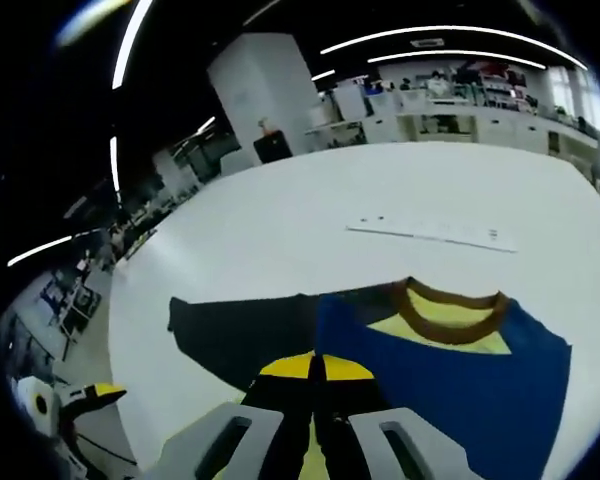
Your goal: Fold the garment on the visible template until the final outline fits inside the template.
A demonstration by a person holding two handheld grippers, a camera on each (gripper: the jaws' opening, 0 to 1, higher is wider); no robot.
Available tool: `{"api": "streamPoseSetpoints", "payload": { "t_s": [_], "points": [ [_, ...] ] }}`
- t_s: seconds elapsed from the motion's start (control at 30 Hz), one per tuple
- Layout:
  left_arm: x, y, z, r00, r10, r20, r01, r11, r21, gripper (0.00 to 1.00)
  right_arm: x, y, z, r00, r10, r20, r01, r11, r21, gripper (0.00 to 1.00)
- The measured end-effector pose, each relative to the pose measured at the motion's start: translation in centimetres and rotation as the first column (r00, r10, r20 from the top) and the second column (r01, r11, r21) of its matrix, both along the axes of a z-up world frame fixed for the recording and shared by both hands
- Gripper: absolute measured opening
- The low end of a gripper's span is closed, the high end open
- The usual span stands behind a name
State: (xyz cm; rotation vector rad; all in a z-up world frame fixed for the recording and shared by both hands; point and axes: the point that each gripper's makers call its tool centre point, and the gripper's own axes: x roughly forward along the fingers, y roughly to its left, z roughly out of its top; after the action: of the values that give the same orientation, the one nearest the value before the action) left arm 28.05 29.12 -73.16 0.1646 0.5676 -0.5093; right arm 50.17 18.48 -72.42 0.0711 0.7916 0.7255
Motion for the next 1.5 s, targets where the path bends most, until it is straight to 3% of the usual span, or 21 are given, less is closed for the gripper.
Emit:
{"api": "streamPoseSetpoints", "payload": {
  "t_s": [0.2,0.4,0.6,0.8,1.0,1.27,1.5],
  "points": [
    [0.1,0.3,0.1,1.000,0.003,0.010,-0.002,1.000,-0.008,0.99,0.0,1.0,-2.5,0.998,0.053,0.026,-0.052,0.997,-0.052,0.00],
    [0.3,0.6,0.4,1.000,0.001,0.020,-0.001,1.000,-0.003,0.99,-0.3,2.2,-5.3,0.998,0.066,0.000,-0.066,0.995,-0.075,0.00],
    [0.3,2.3,-0.6,1.000,0.012,0.012,-0.012,1.000,-0.007,0.99,-0.9,2.6,-7.1,0.994,0.106,-0.015,-0.107,0.989,-0.106,0.00],
    [0.5,3.0,-1.1,1.000,0.025,0.000,-0.025,1.000,-0.011,0.99,-1.1,3.0,-7.3,0.986,0.166,0.020,-0.163,0.980,-0.110,0.00],
    [0.9,3.4,-1.2,1.000,0.025,0.001,-0.025,1.000,-0.006,0.98,-1.0,2.5,-6.6,0.986,0.161,0.036,-0.157,0.983,-0.099,0.00],
    [0.9,2.9,-0.7,1.000,0.024,0.010,-0.024,1.000,-0.001,0.98,-0.9,1.0,-6.5,0.982,0.170,0.076,-0.159,0.979,-0.130,0.19],
    [0.7,2.4,-0.5,1.000,0.021,0.009,-0.021,1.000,-0.002,0.98,-1.1,-0.1,-6.9,0.987,0.150,0.063,-0.140,0.981,-0.135,0.20]
  ]
}}
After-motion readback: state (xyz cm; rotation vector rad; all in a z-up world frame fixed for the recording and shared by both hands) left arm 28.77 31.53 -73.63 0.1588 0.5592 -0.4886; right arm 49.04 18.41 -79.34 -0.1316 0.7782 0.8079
